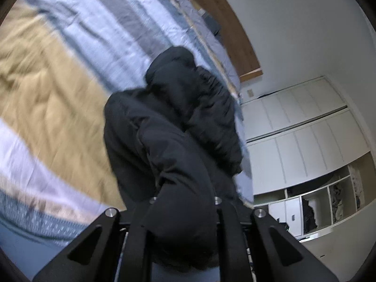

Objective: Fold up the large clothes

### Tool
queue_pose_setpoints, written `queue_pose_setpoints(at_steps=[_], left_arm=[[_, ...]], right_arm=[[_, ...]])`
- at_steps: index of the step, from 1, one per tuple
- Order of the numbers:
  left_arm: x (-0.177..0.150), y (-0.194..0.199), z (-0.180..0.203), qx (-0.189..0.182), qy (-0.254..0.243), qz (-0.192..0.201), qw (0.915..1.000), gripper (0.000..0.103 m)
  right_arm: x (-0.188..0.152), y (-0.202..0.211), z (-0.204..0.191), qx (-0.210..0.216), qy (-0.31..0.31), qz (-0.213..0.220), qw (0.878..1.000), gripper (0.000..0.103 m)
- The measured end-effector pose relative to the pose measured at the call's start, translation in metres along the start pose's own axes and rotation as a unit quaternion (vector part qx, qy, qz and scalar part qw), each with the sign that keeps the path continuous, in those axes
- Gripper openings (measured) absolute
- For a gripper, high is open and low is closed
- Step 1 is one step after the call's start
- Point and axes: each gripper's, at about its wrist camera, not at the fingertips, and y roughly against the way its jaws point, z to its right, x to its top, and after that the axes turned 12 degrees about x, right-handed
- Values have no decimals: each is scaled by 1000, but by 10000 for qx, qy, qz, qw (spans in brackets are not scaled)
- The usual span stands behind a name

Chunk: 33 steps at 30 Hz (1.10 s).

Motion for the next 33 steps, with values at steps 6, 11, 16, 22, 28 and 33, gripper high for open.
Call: queue_pose_setpoints(at_steps=[6, 11, 16, 22, 28, 33], left_arm=[[62, 10, 43, -757, 119, 466, 9960, 9], [117, 0, 72, -1425, 363, 783, 9860, 9], [185, -39, 103, -1462, 569, 935, 9832, 10], [259, -118, 117, -950, 851, 921, 9876, 10], [320, -233, 95, 29, 1110, 676, 9915, 10], [342, -311, 63, 599, 1155, 403, 9907, 14]], right_arm=[[54, 11, -17, 242, 226, 620, 9975, 15], [120, 24, -22, 508, 248, 1397, 9886, 15], [196, 12, -13, 550, 175, 1811, 9818, 15], [283, -36, 13, 246, -59, 1857, 9823, 16], [355, -104, 73, -455, -798, 1858, 9783, 20], [386, -153, 138, -1086, -1376, 1639, 9708, 20]])
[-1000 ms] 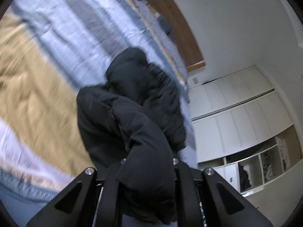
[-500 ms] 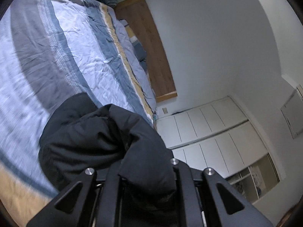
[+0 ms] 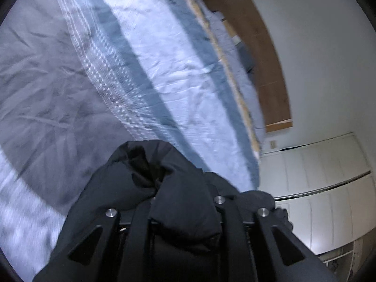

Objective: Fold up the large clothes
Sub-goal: 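Carry the held hem over the coat with both grippers and lay it down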

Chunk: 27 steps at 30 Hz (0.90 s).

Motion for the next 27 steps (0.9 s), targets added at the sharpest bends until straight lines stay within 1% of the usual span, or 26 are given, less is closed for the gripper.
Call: queue_pose_setpoints(at_steps=[1, 3, 7, 8, 10, 12, 14, 15, 16, 19, 20, 22, 23, 24, 25, 26, 27], left_arm=[[4, -14, -4, -9, 65, -51, 10000, 14], [11, -36, -5, 78, 4, -111, 9999, 14], [25, -60, -1, 162, 91, -174, 9997, 14], [27, -58, 3, 169, 127, -173, 9996, 14], [34, -52, 16, 68, 16, -61, 10000, 14], [41, -44, 31, -97, -147, 67, 9998, 14], [48, -45, 41, -124, -281, 171, 9994, 14], [50, -48, 43, -67, -327, 182, 9993, 14], [52, -57, 44, 78, -393, 142, 9991, 14], [53, -90, 41, 484, -598, -3, 9970, 16], [53, -98, 40, 543, -591, -66, 9968, 16], [55, -107, 39, 512, -471, -196, 9974, 16], [57, -106, 39, 464, -451, -222, 9977, 22], [59, -101, 40, 257, -389, -262, 9986, 27], [61, -97, 39, 31, -319, -273, 9991, 42], [64, -88, 38, -283, -182, -244, 9991, 53], [67, -79, 37, -490, -48, -195, 9986, 55]], right_arm=[[4, -9, 8, 18, -112, -15, 9999, 19], [9, -24, 17, 37, -191, -60, 9998, 18], [23, -47, 23, -86, -231, -134, 9996, 18], [27, -53, 22, -106, -264, -147, 9995, 18], [37, -55, 16, -116, -316, -120, 9994, 18], [50, -52, 4, -94, -107, -42, 9999, 18], [62, -52, -5, 14, 46, 42, 10000, 18], [67, -54, -8, -1, 165, 51, 9999, 18], [69, -62, -8, -104, 301, 11, 9995, 18], [65, -85, 8, -281, 267, -153, 9991, 17], [62, -94, 17, -302, 207, -220, 9991, 17], [56, -107, 26, -348, 121, -292, 9989, 16], [55, -109, 26, -381, 150, -304, 9987, 16], [57, -108, 26, -355, 149, -304, 9988, 20], [58, -106, 25, -266, 123, -286, 9992, 24], [61, -100, 24, -96, 70, -246, 9996, 32], [62, -96, 23, 30, 32, -204, 9998, 48]])
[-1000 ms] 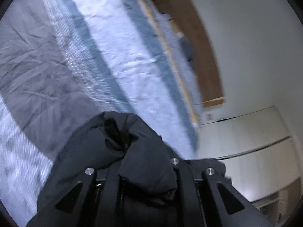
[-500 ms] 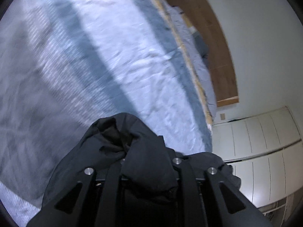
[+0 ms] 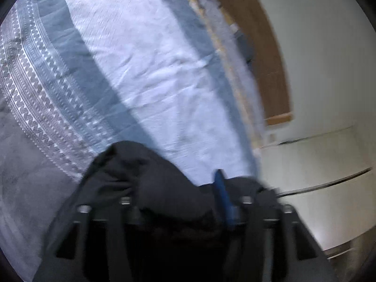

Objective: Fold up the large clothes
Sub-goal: 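Carry the held hem over the coat with both grippers and lay it down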

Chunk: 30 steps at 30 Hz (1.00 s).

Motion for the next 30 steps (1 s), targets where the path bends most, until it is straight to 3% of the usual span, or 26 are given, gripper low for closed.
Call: queue_pose_setpoints(at_steps=[1, 2, 3, 8, 12, 15, 17, 20, 22, 24, 26, 30], left_arm=[[3, 9, 1, -169, 94, 38, 9998, 59], [7, 17, 2, -292, 144, 68, 9994, 60], [11, 28, 6, -345, 140, 123, 9992, 60], [22, 85, 35, -65, -367, 605, 9975, 61], [-5, 117, 65, 703, -1225, 940, 9855, 61], [-41, 117, 86, 1012, -1937, 819, 9724, 61], [-75, 105, 102, 1179, -2425, 675, 9606, 61], [-121, 82, 123, 1002, -2870, 340, 9521, 61], [-147, 59, 140, 952, -3212, 169, 9421, 61], [-160, 33, 153, 1107, -3461, 2, 9316, 61], [-161, -1, 166, 1442, -3661, -74, 9193, 61], [-150, -49, 175, 1922, -3711, -123, 9084, 61]], right_arm=[[2, 9, -2, 230, -56, 98, 9997, 69], [4, 15, -5, 341, -84, 191, 9992, 83], [5, 24, -11, 319, -58, 312, 9990, 103], [19, 74, -57, 46, 586, 650, 9962, 102], [-11, 84, -109, -52, 1482, 316, 9884, 102], [-47, 73, -137, -46, 1941, 18, 9810, 100], [-80, 55, -156, -75, 2270, -229, 9736, 98], [-117, 28, -178, -155, 2581, -423, 9651, 95], [-140, 8, -190, -303, 2912, -564, 9545, 95], [-154, -10, -196, -382, 3125, -747, 9462, 95], [-161, -41, -198, -735, 3372, -912, 9341, 95], [-142, -84, -191, -1123, 3437, -1011, 9269, 95]])
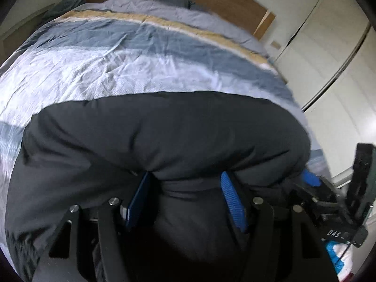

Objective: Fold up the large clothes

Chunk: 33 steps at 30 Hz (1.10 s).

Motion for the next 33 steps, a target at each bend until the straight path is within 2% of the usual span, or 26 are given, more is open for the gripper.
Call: queue_pose_setpoints(at_steps=[5, 8, 10, 12, 15, 18, 20, 22, 23, 25, 27, 29, 33], left_arm=[[29, -47, -7, 125, 234, -387, 9989, 62], [34, -52, -23, -147, 456, -460, 9978, 62], [36, -51, -36, -96, 456, -451, 9979, 62], [34, -50, -55, 233, 466, -475, 9975, 62], [26, -46, -96, 789, 772, -630, 9919, 62], [17, -35, -124, 1698, 719, -668, 9806, 62], [9, -20, -135, 1855, 795, -497, 9782, 62], [-7, 12, -136, 1629, 899, -25, 9825, 62], [-15, 22, -134, 1535, 888, 121, 9841, 62], [-41, 48, -121, 1283, 787, 524, 9872, 62], [-64, 59, -107, 1214, 663, 657, 9882, 62], [-85, 64, -97, 1201, 610, 834, 9874, 62], [-112, 62, -84, 1478, 343, 1074, 9826, 62]], right_arm=[[21, -38, 33, -25, -270, -194, 9994, 95], [23, -44, 46, 91, -348, -220, 9991, 95], [19, -35, 57, 153, -328, -197, 9992, 95], [15, -26, 67, 164, -347, -233, 9990, 95], [3, -5, 97, -188, -566, -212, 9980, 95], [-13, 18, 138, -363, -1123, -189, 9928, 95], [-22, 34, 152, -627, -1274, -183, 9897, 95], [-27, 54, 151, -1051, -1122, -89, 9881, 95], [-30, 68, 144, -1070, -999, 52, 9892, 95], [-39, 91, 122, -929, -768, 347, 9921, 95], [-53, 104, 98, -680, -561, 536, 9947, 95], [-72, 110, 78, -490, -405, 539, 9965, 95], [-114, 91, 67, -626, -183, 195, 9977, 97]])
